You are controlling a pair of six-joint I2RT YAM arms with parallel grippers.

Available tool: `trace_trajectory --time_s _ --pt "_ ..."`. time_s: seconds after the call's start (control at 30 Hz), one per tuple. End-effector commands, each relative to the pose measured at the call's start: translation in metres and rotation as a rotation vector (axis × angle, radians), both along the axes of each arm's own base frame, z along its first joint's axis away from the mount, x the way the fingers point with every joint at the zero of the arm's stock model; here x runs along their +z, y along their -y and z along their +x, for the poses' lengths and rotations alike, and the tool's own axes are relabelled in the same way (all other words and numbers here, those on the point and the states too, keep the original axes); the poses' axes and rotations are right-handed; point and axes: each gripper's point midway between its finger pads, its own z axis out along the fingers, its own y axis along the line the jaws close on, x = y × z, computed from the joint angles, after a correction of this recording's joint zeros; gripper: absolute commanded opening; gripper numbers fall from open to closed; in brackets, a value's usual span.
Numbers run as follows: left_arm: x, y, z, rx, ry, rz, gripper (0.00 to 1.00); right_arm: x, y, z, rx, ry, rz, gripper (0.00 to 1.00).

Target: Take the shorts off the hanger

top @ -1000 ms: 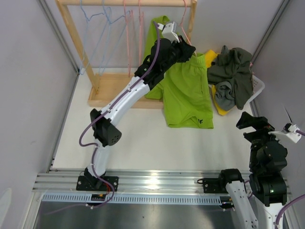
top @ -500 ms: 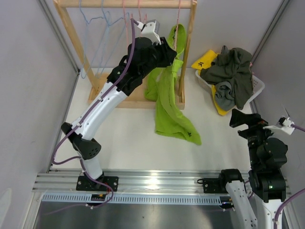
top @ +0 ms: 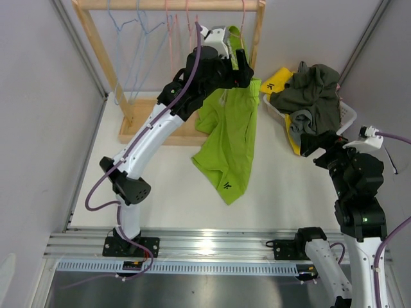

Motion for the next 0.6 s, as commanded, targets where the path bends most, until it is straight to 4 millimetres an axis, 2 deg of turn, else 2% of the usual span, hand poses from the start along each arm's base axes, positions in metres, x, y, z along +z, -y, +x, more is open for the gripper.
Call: trace_trajectory --time_s 0.0,0.2,0.43,0.47,0.53,0.57 --pt "0.034 0.000 -0.001 -0.010 0.090 -0.037 0.90 0.006 -0.003 -0.005 0.026 0.042 -0.013 1.00" --pt "0.043 0.006 0.011 -0.002 0.136 -0.069 0.88 -0.005 -0.004 -0.004 0.027 0.026 -0.015 0.99" --pt "0.032 0.028 0.037 -0.008 0.147 -0.129 0.88 -0.014 -0.005 -0.002 0.029 0.020 -0.002 0.99" --pt "0.020 0.034 0.043 -0.012 0.128 -0.127 0.88 -0.017 -0.005 -0.002 0.029 0.014 -0.002 0.99" --pt "0.018 0.038 0.049 -0.016 0.127 -0.144 0.85 -0.019 -0.005 -0.002 0.030 0.012 -0.007 0.99" --pt "0.009 0.043 0.052 -0.021 0.111 -0.147 0.83 -0.021 -0.004 -0.002 0.026 0.008 -0.012 0.99"
